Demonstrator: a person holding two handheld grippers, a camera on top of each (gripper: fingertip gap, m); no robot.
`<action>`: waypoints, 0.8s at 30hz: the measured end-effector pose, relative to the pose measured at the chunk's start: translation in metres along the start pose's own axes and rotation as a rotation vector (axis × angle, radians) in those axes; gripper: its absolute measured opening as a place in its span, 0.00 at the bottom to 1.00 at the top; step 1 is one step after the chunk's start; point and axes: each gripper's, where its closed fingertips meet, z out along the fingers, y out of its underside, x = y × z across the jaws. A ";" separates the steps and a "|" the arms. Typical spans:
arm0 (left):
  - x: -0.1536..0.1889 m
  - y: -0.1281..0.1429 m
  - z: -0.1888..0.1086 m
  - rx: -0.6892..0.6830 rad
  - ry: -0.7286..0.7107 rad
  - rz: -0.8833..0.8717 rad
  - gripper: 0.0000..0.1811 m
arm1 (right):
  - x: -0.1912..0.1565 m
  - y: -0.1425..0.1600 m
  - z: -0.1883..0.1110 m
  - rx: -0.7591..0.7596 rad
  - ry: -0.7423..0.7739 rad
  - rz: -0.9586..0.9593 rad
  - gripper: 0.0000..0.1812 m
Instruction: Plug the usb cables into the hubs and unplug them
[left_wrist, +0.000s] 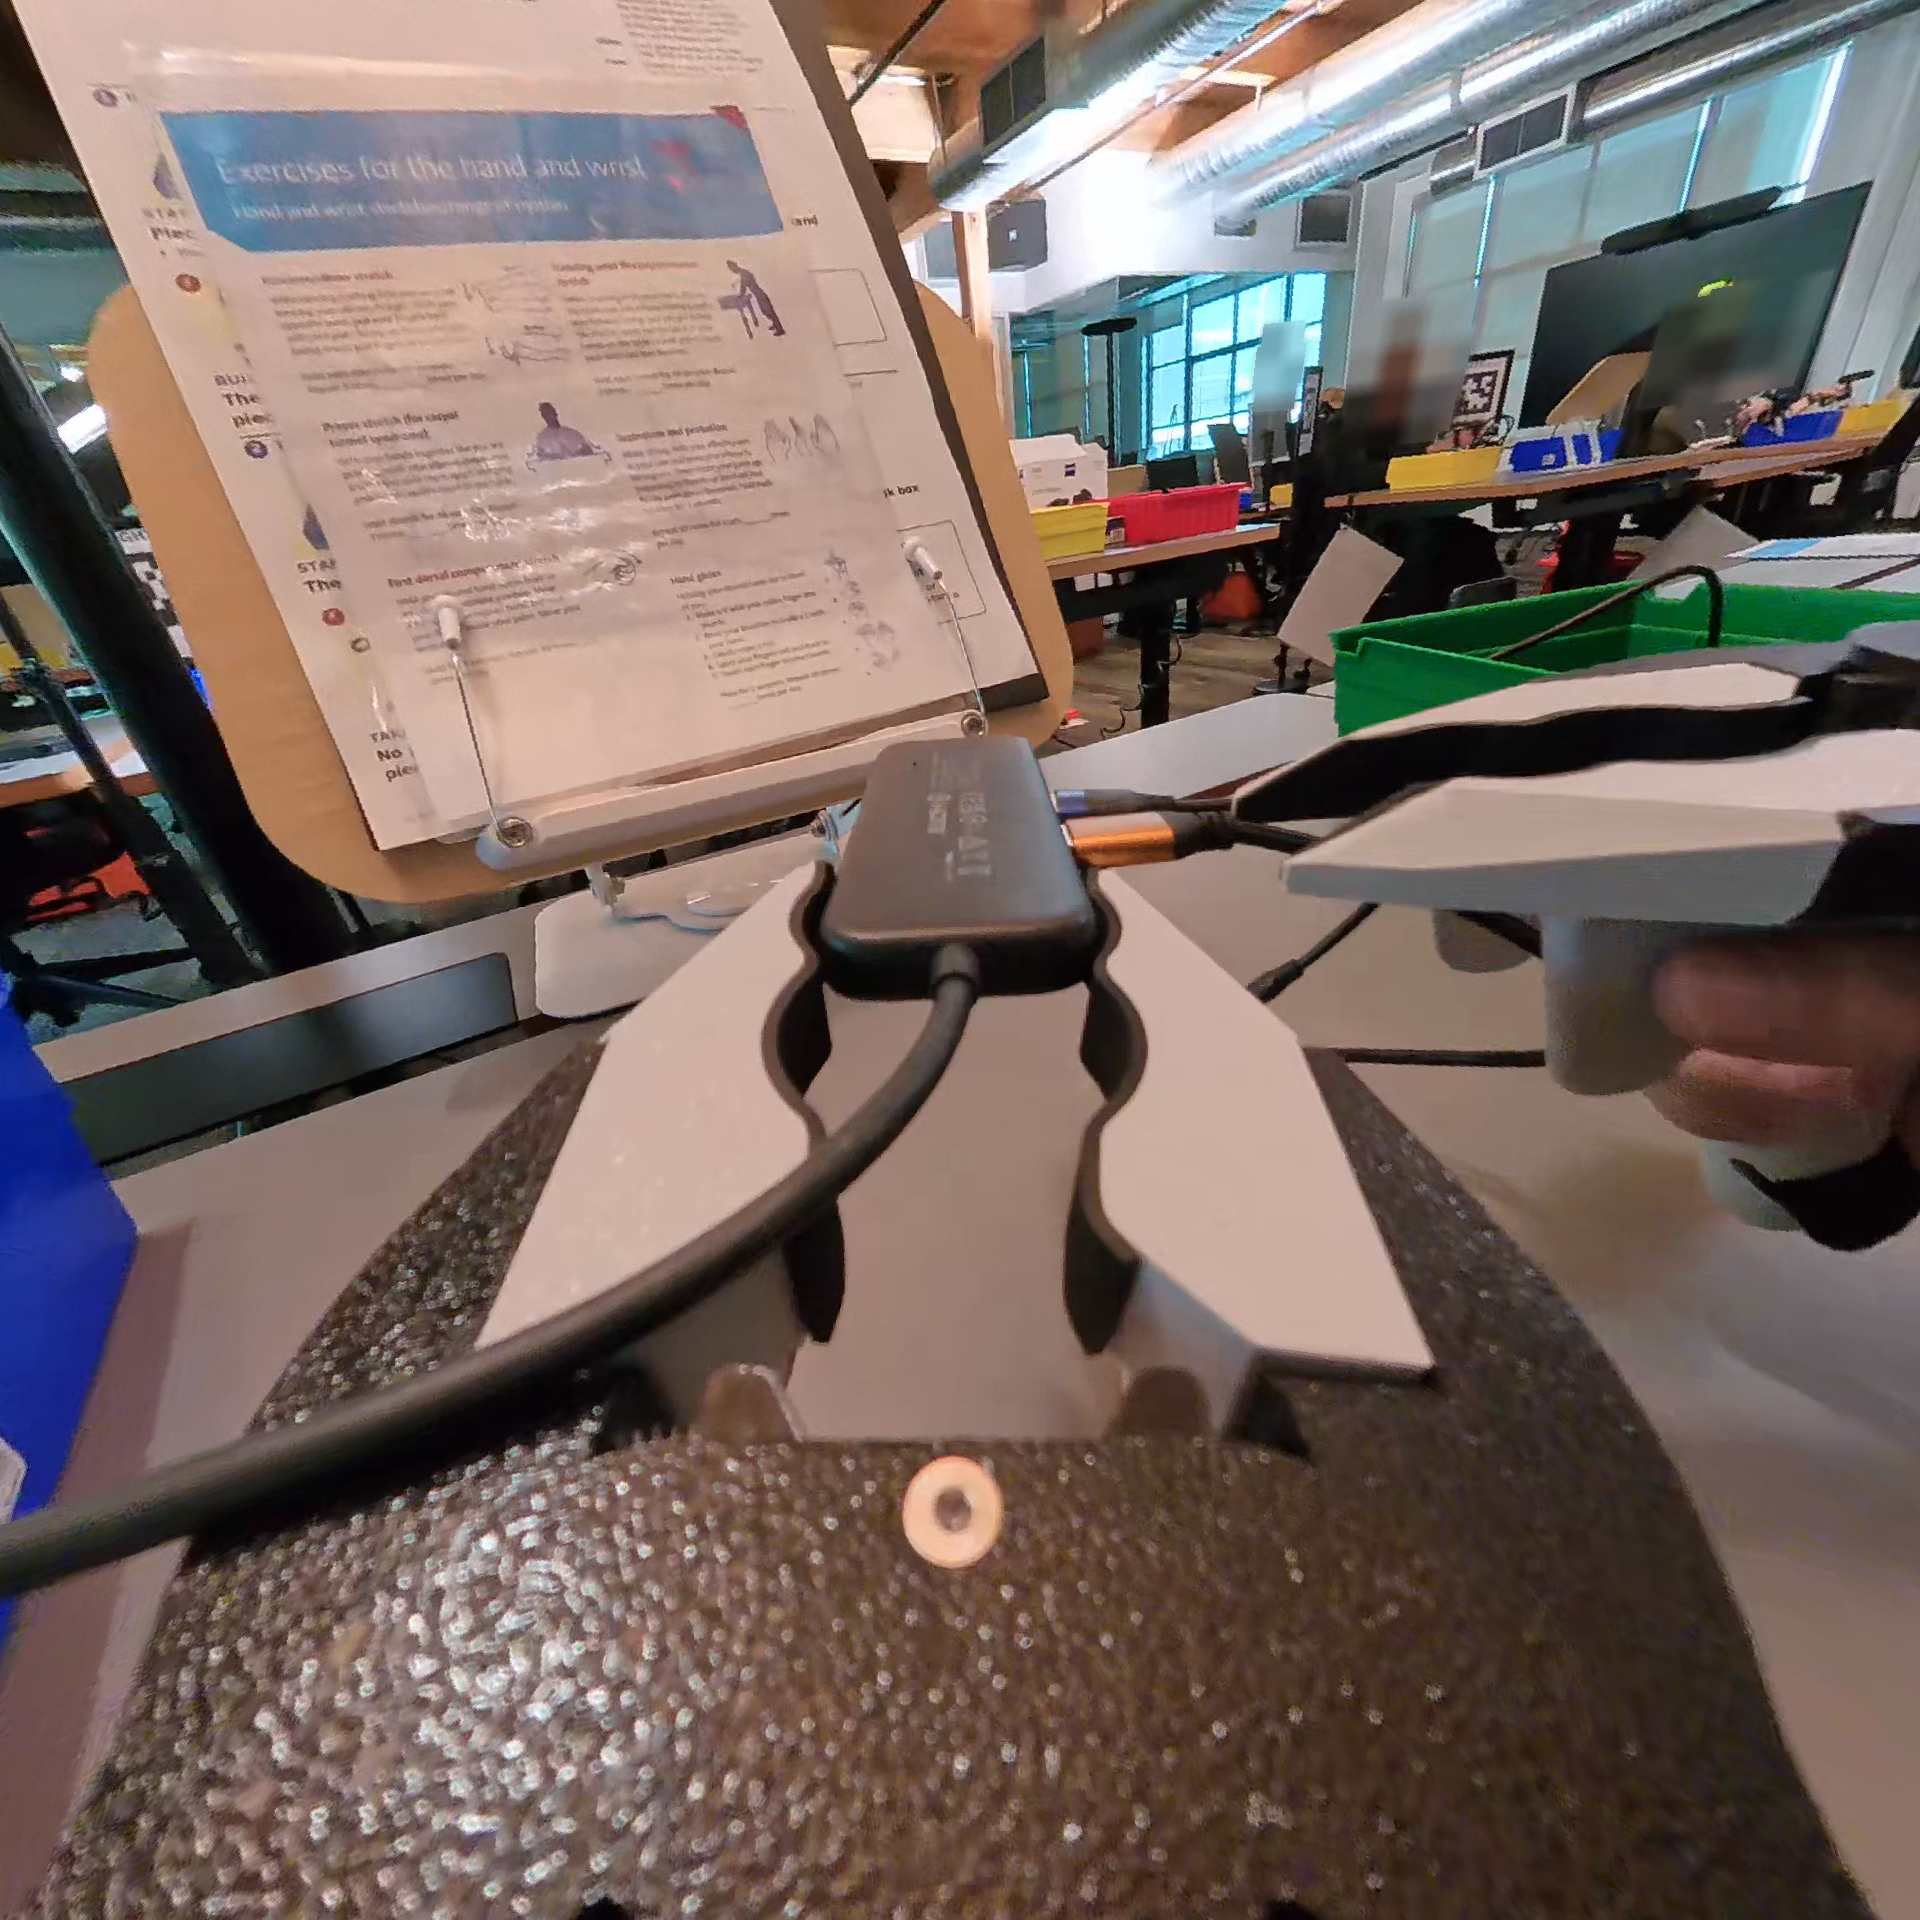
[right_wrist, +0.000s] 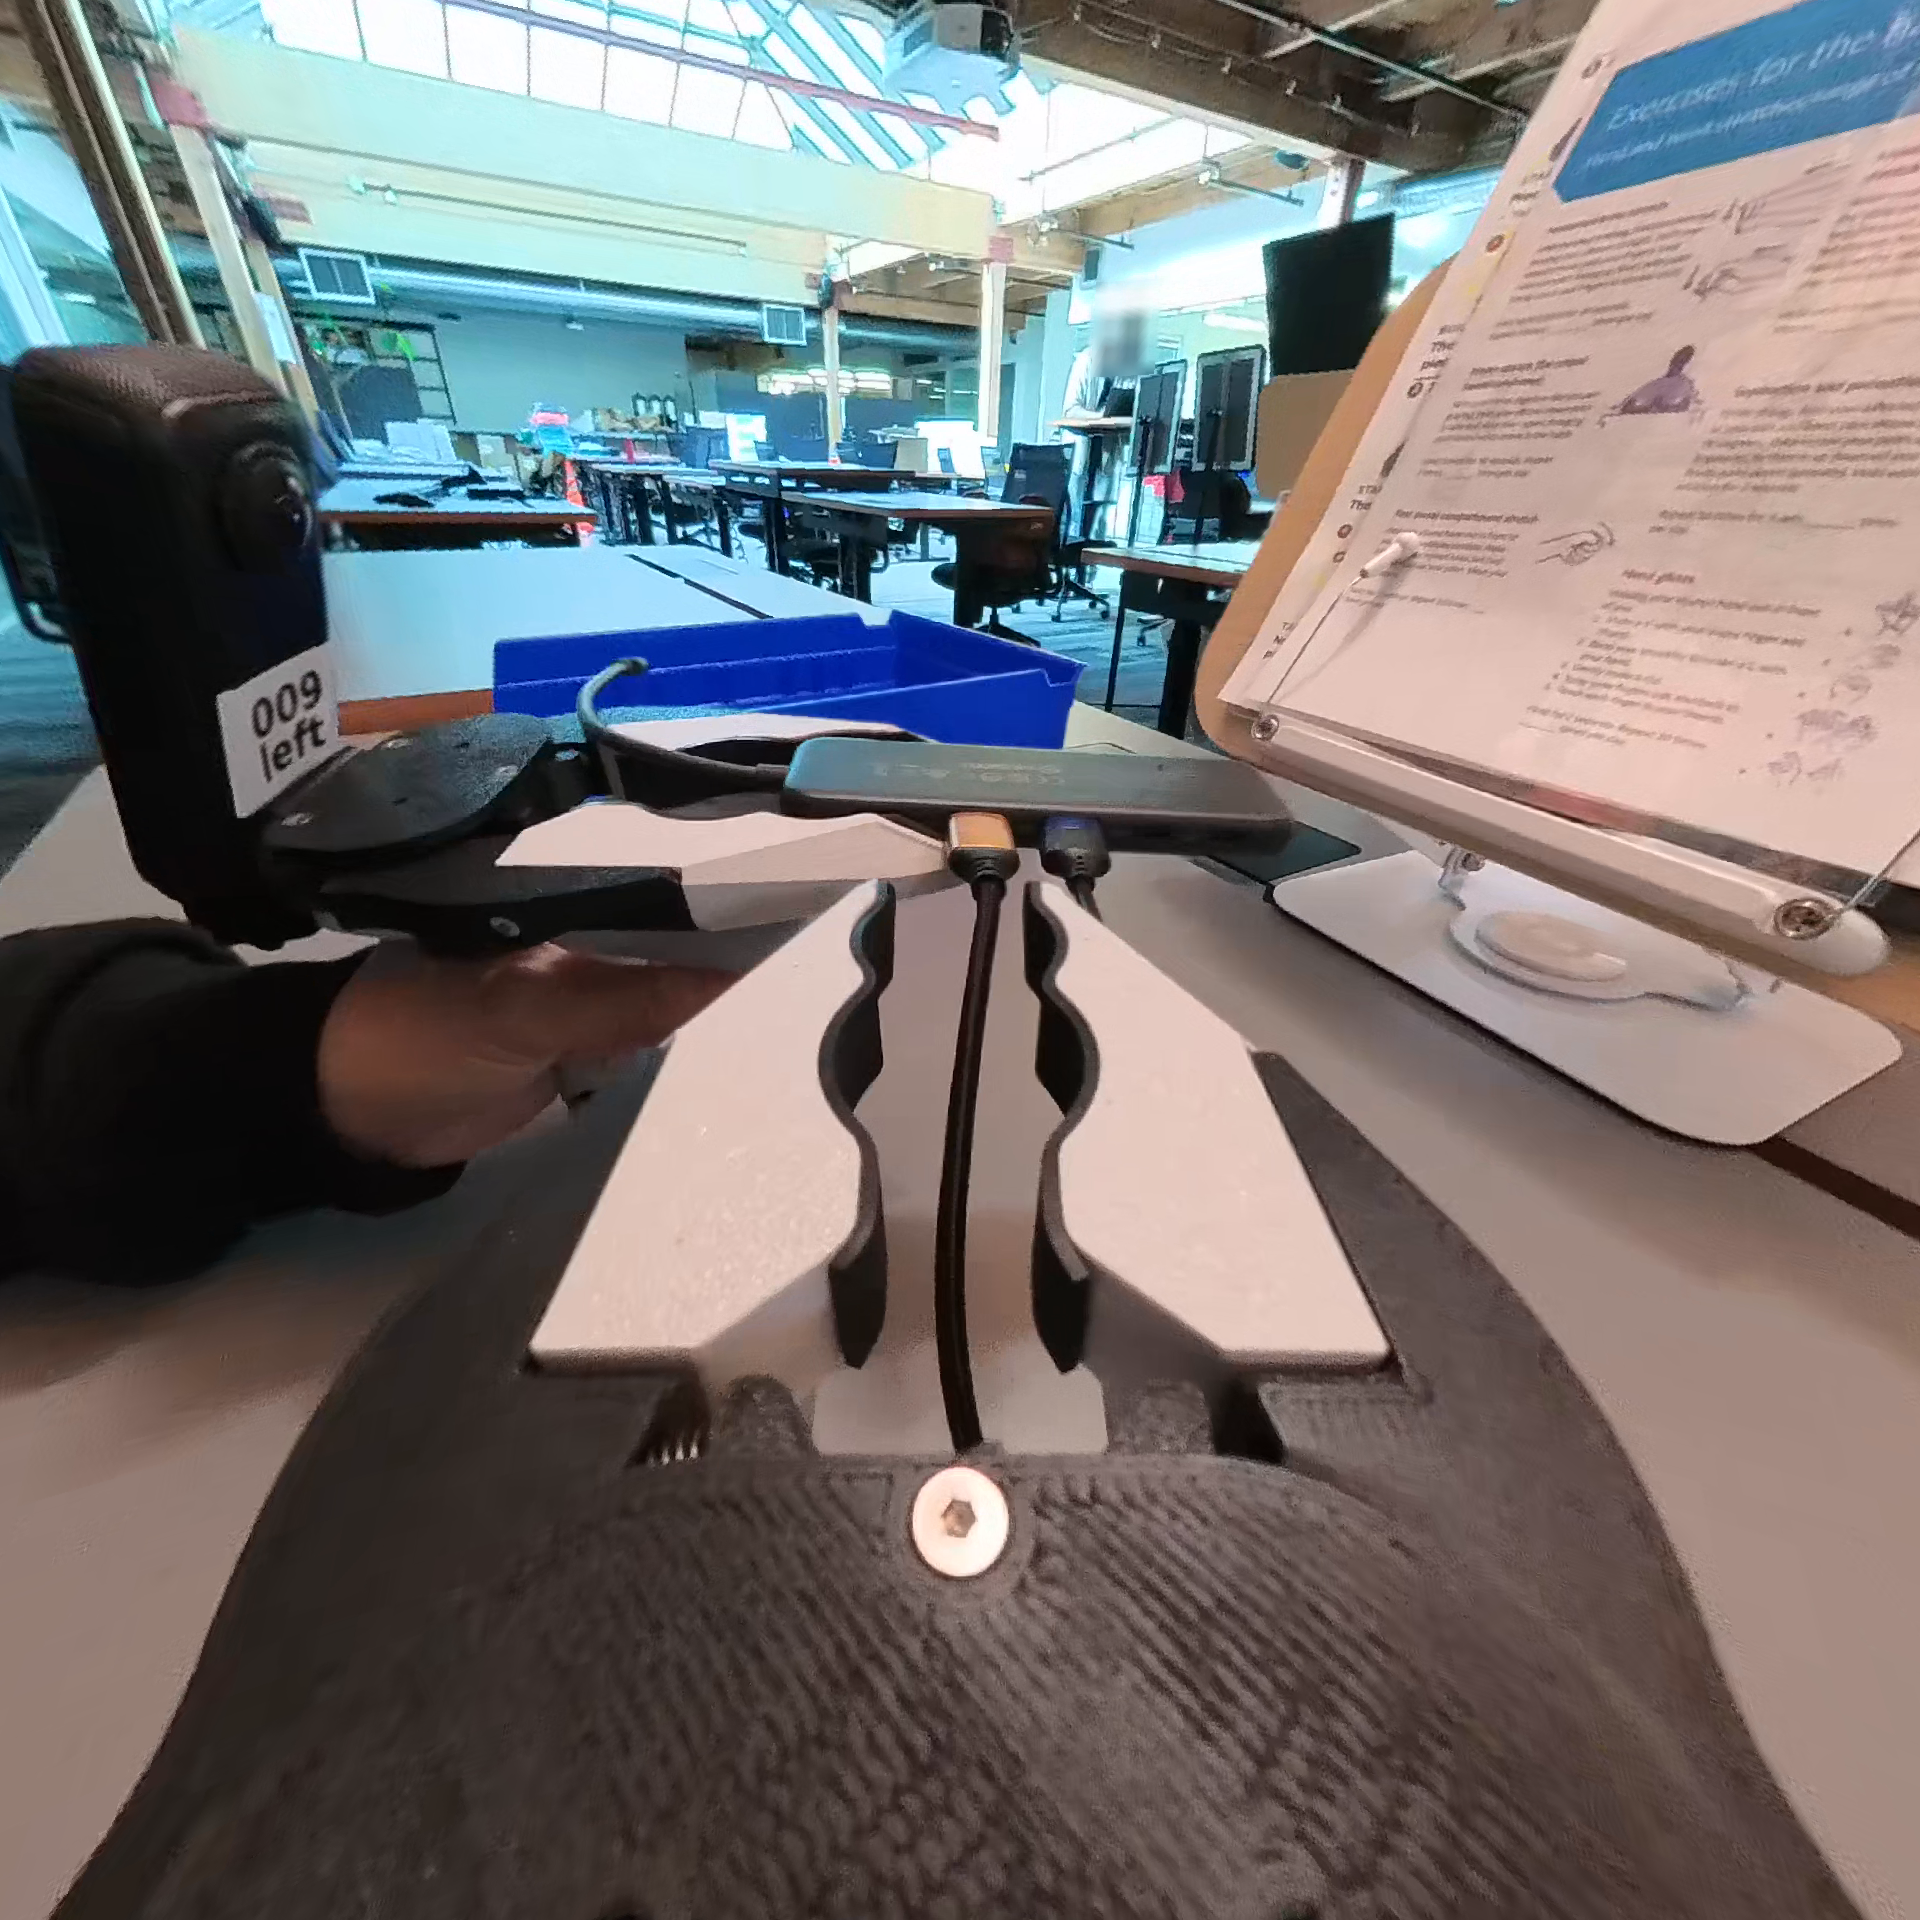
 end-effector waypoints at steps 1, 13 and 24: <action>0.001 0.001 0.000 -0.001 -0.002 0.000 0.25 | 0.003 0.001 0.001 0.002 0.017 0.013 0.13; 0.014 0.006 0.003 0.000 0.037 0.034 0.25 | 0.007 0.009 0.008 0.046 0.085 0.099 0.08; 0.010 0.006 0.006 -0.014 0.030 0.036 0.25 | 0.008 0.007 0.009 -0.045 0.084 0.063 0.08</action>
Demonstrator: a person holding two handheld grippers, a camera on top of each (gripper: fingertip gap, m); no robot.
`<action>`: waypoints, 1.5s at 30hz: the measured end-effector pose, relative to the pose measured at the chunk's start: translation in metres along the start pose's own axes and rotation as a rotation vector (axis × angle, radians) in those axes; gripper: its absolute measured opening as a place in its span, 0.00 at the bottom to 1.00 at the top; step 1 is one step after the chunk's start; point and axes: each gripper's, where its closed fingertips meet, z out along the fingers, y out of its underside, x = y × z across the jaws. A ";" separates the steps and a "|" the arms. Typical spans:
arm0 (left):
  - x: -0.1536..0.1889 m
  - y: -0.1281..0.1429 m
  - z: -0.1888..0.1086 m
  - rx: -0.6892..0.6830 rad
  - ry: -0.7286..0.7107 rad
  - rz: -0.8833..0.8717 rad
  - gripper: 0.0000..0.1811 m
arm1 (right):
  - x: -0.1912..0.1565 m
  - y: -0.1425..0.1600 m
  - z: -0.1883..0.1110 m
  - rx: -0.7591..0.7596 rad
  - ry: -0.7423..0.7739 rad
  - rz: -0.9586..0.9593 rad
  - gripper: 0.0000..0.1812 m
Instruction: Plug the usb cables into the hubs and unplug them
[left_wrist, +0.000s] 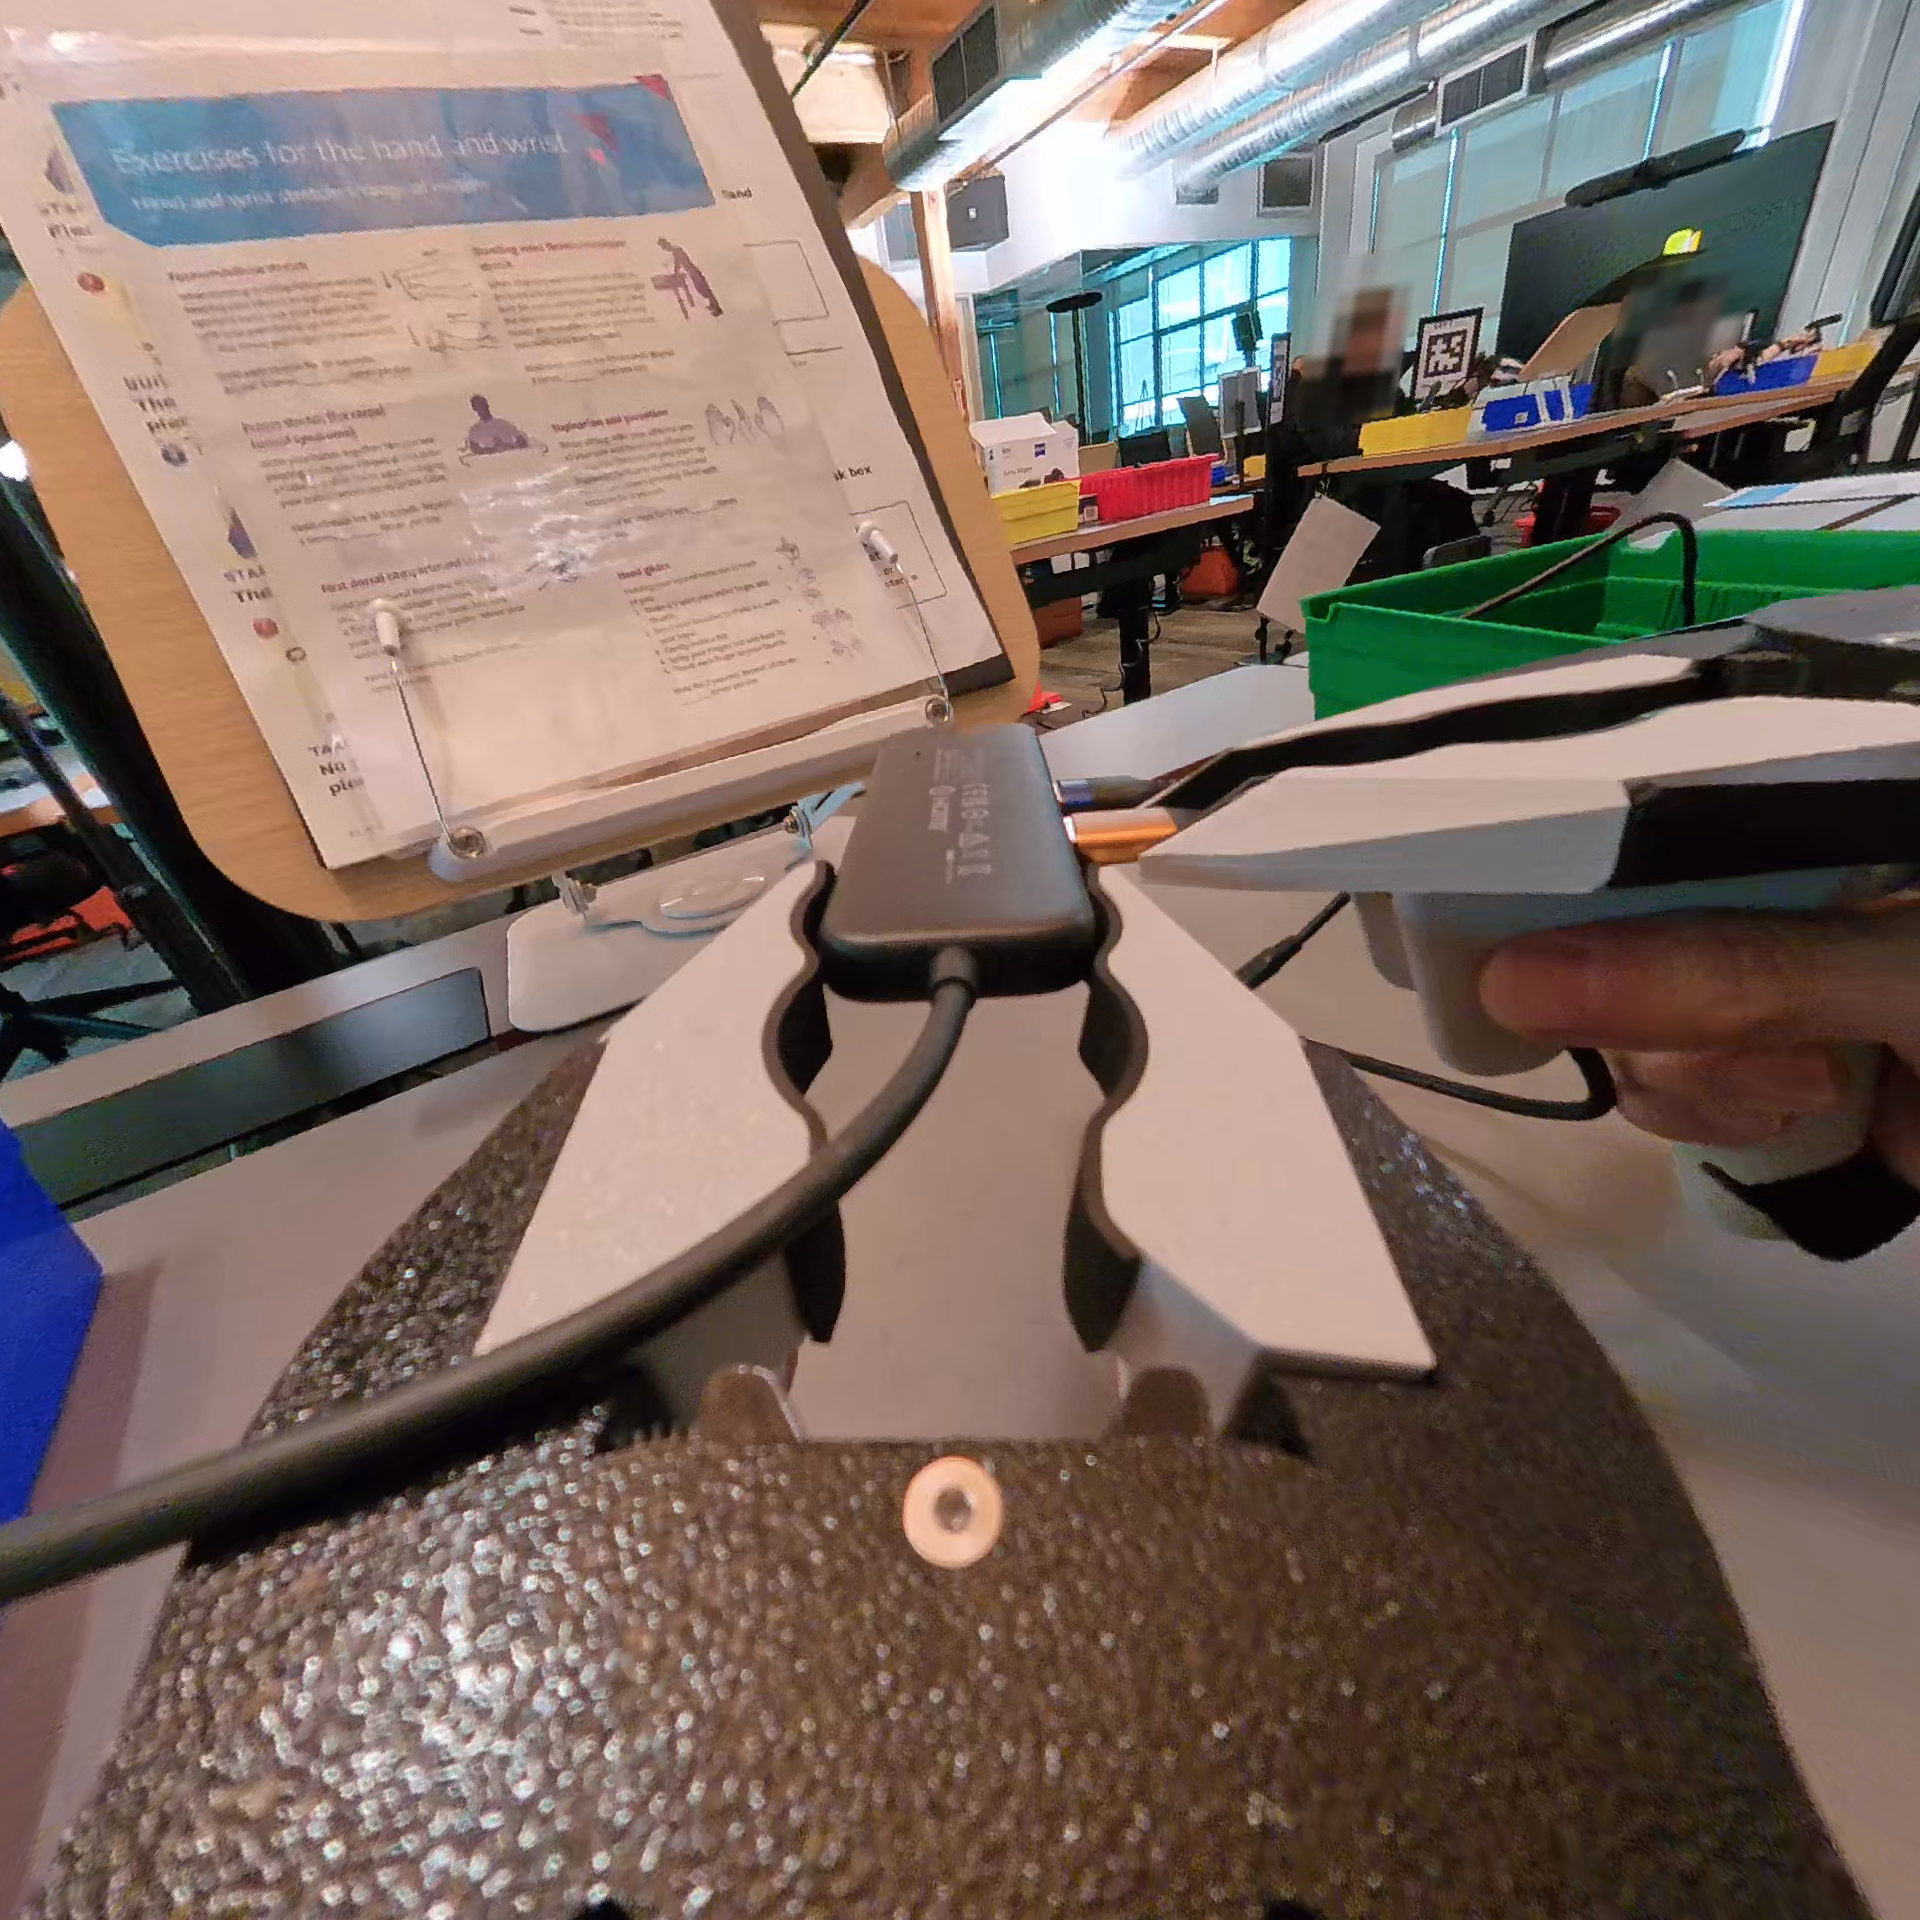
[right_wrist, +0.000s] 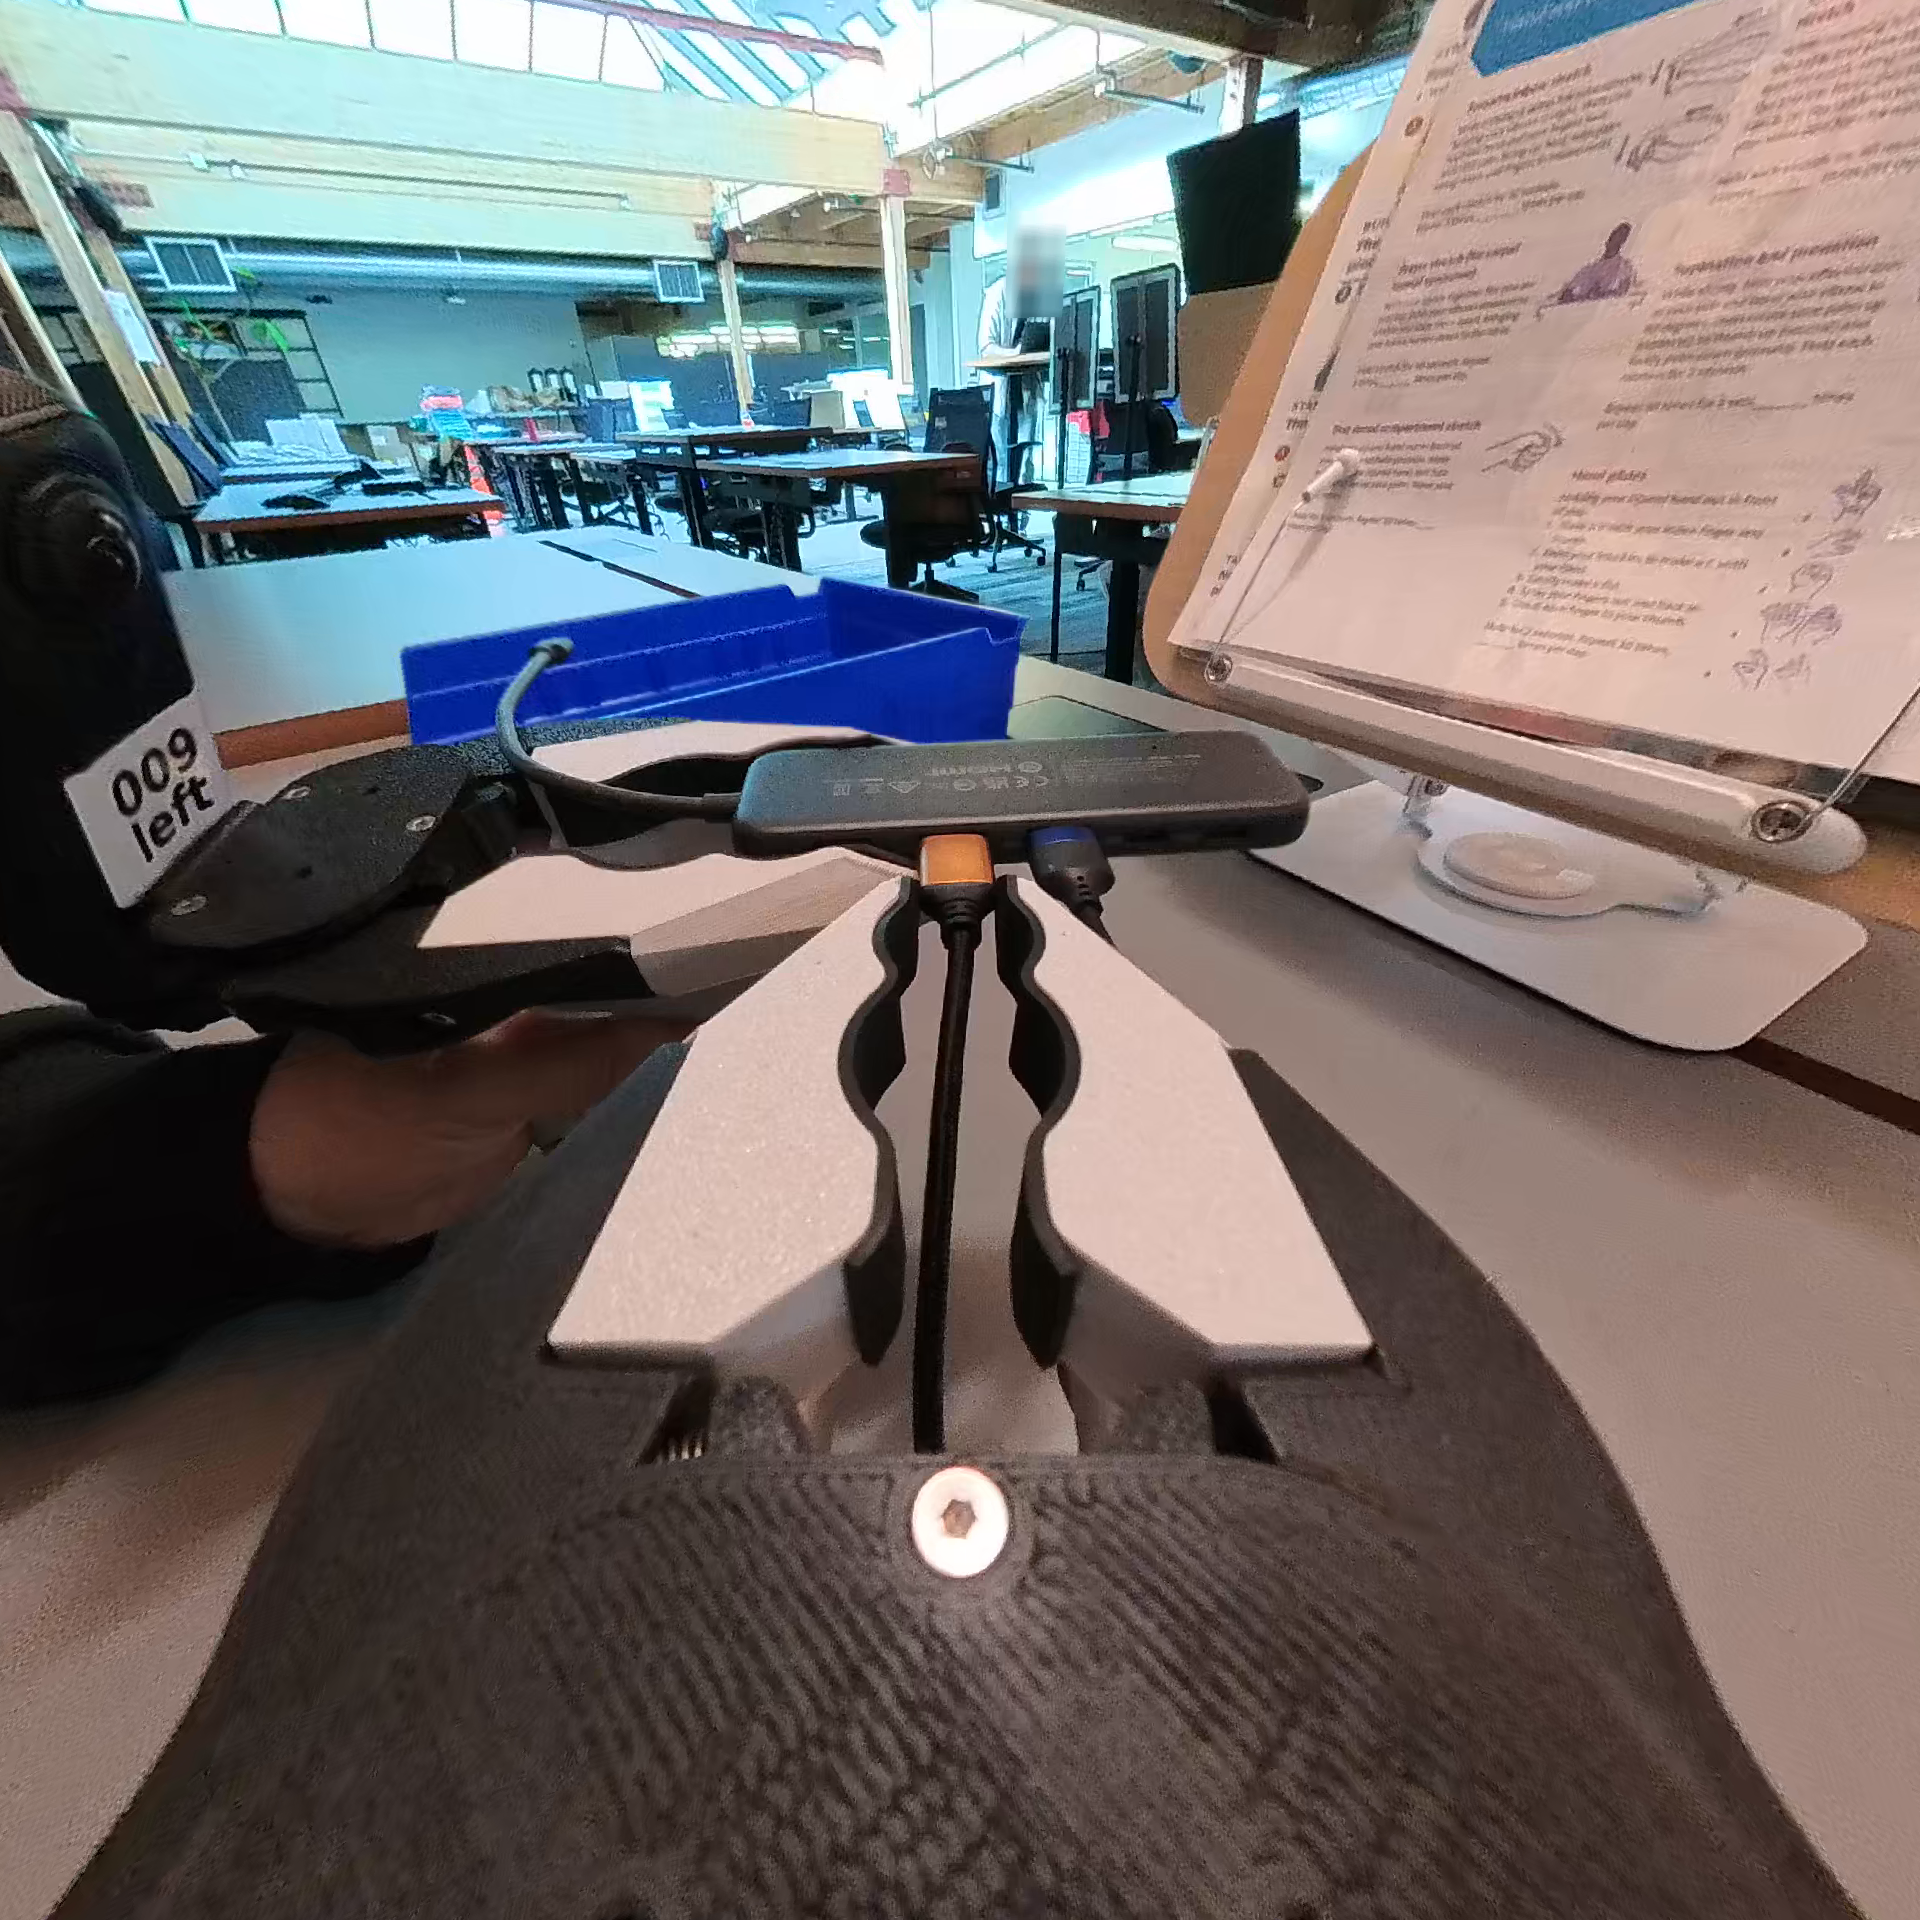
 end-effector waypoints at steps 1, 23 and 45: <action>0.001 -0.003 0.000 0.008 -0.004 0.014 0.25 | 0.000 -0.002 -0.002 -0.005 0.000 -0.010 0.08; -0.049 -0.024 -0.016 0.064 -0.170 -0.006 0.25 | -0.010 -0.124 -0.095 0.403 -0.136 0.002 0.08; -0.036 -0.008 -0.013 0.008 -0.070 -0.052 0.25 | 0.184 -0.079 -0.231 -0.062 0.649 -0.204 0.08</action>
